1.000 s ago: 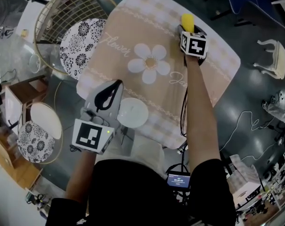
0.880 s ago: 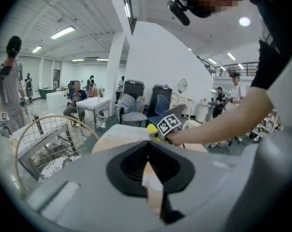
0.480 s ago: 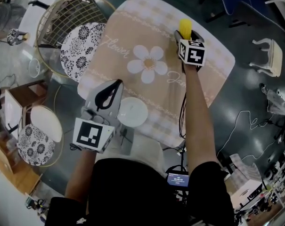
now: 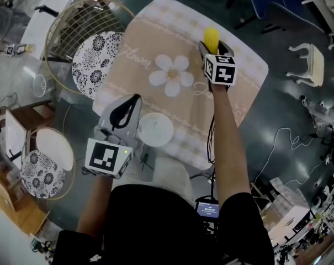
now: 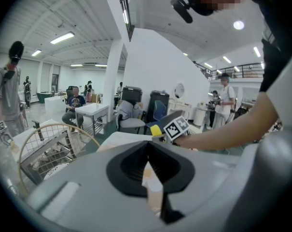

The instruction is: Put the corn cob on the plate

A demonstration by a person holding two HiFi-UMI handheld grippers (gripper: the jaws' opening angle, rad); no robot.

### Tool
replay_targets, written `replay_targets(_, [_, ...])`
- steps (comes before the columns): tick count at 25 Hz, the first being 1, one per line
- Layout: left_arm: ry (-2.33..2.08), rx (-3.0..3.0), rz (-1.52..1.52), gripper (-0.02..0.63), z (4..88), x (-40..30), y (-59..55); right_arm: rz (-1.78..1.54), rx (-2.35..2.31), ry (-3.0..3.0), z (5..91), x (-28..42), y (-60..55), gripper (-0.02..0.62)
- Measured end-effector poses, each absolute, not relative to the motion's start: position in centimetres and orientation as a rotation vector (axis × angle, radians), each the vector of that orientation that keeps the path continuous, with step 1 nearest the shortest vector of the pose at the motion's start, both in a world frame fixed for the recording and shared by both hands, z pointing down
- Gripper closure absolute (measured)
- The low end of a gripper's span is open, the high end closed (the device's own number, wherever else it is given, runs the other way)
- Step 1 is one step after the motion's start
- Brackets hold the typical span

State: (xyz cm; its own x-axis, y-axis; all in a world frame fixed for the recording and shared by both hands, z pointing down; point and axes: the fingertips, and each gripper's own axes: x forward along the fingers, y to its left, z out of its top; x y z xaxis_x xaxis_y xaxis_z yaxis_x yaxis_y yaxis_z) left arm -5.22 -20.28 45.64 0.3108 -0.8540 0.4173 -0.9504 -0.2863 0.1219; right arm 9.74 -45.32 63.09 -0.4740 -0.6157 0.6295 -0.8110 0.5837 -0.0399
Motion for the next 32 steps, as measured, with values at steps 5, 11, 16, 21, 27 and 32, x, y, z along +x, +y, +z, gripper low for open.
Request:
replay_targets(5, [-1.607, 2.273, 0.353, 0.601, 44.4, -5.2, -20.0, 0.441, 1.116, -2.262, 61.6, 9.9, -43.0, 0.337])
replay_targets(11, [-1.584, 2.302, 0.334, 0.601, 43.3, -5.3, -19.2, 0.427, 1.122, -2.28, 59.4, 9.9, -40.2, 0.337])
replay_targets(16, [-1.569, 2.341, 0.353, 0.601, 42.3, -6.0, -18.4, 0.406, 1.128, -2.298, 57.4, 9.2, -38.3, 0.337])
replay_targets(21, [-1.543, 2.379, 0.346, 0.601, 41.1, -6.2, -17.2, 0.404, 1.142, -2.304, 55.8, 8.8, -35.7, 0.337])
replay_targets(27, [-1.506, 2.41, 0.358, 0.601, 41.1, -6.8, -16.1, 0.388, 1.149, -2.302, 54.8, 8.4, -33.4, 0.337])
replay_targets(32, [-1.48, 2.425, 0.378, 0.601, 41.4, -7.3, -15.0, 0.377, 1.159, -2.308, 54.0, 7.9, -31.4, 0.337])
